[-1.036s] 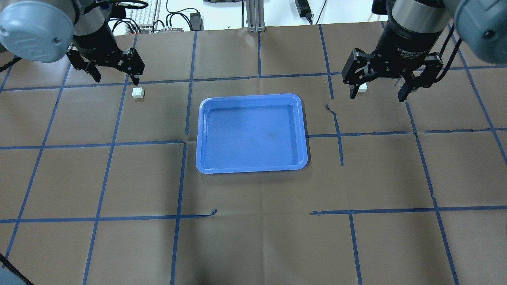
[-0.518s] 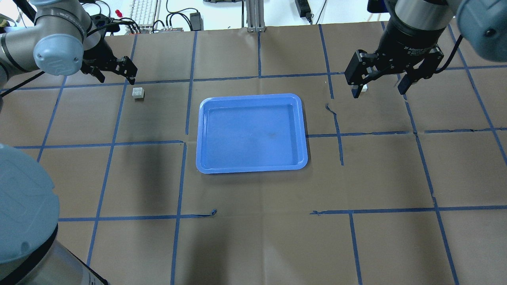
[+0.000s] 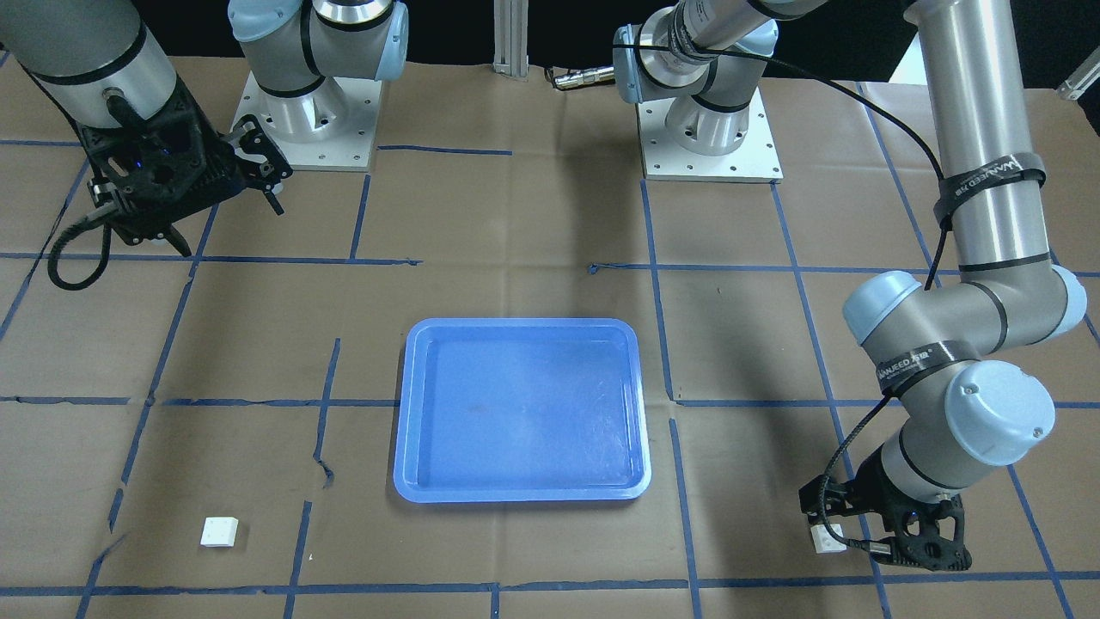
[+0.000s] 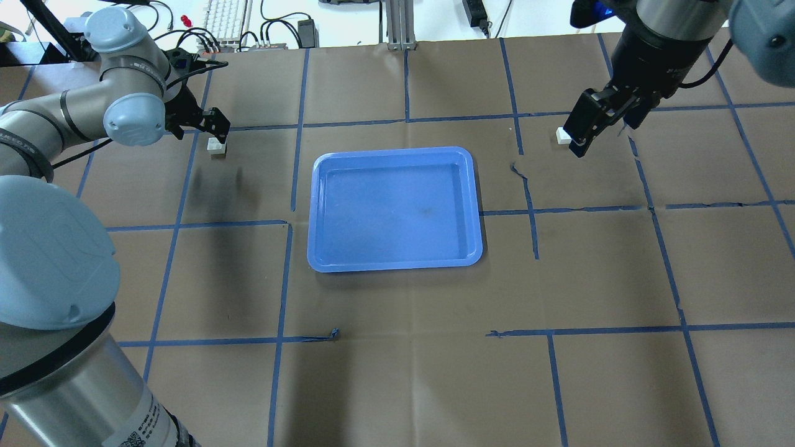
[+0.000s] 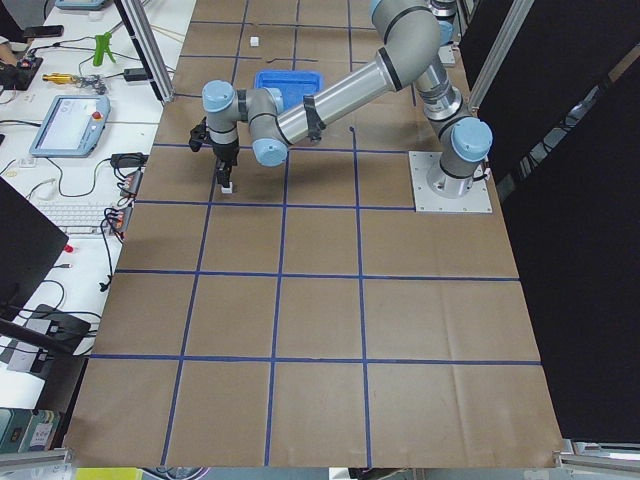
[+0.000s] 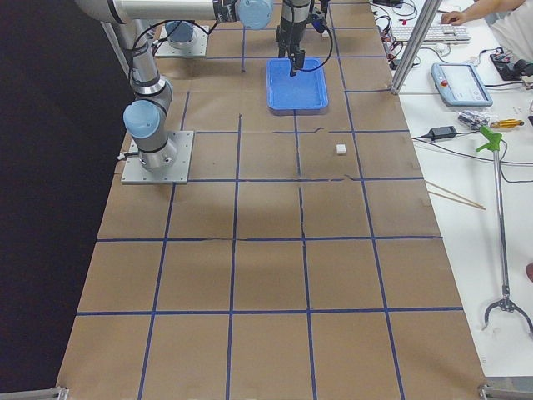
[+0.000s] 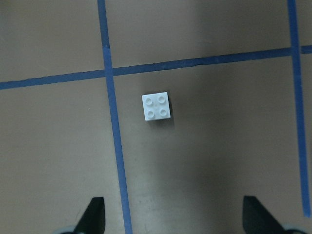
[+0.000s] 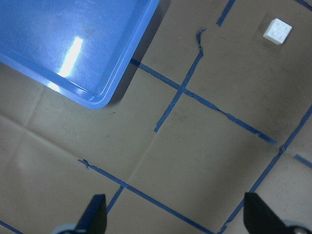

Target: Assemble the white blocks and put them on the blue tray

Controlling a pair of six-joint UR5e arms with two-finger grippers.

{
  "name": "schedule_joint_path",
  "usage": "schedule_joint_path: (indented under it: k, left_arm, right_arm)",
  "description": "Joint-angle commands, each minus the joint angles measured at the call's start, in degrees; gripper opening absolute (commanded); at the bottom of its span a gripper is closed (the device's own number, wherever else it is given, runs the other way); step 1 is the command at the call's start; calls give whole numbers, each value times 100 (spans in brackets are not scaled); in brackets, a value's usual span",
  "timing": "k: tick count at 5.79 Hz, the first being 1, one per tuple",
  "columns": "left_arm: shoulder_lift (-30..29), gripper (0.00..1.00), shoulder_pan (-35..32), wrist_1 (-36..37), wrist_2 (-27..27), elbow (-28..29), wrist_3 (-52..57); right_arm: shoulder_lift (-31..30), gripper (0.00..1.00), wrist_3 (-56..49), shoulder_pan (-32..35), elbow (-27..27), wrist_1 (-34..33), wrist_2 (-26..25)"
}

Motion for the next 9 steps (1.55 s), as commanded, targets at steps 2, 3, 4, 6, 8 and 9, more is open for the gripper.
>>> schedule_joint_path:
  k: [2, 3, 4, 6, 8, 9]
  left_arm:
    - [-154, 98, 1, 119, -62, -7, 9]
    - [-180, 81, 1, 180, -62, -7, 18]
    - [-259, 78, 1, 224, -62, 19, 18]
    - [-453, 57, 1, 294, -44, 142, 35]
    - [-349, 6, 1, 277, -44, 133, 26]
    - [-226, 5, -34, 199, -18, 81, 44]
  right_arm:
    - [571, 100, -3915, -26, -95, -1020, -21]
    - [852, 100, -5366, -209, -313, -1164, 40]
    - [1298, 100, -6408, -603, -715, -1130, 284]
    - [2038, 100, -7111, -1159, -1245, -955, 1117]
    - [2635, 100, -7130, -1536, -1212, -954, 2205]
    - [3074, 100, -7374, -1712, -1220, -1006, 2594]
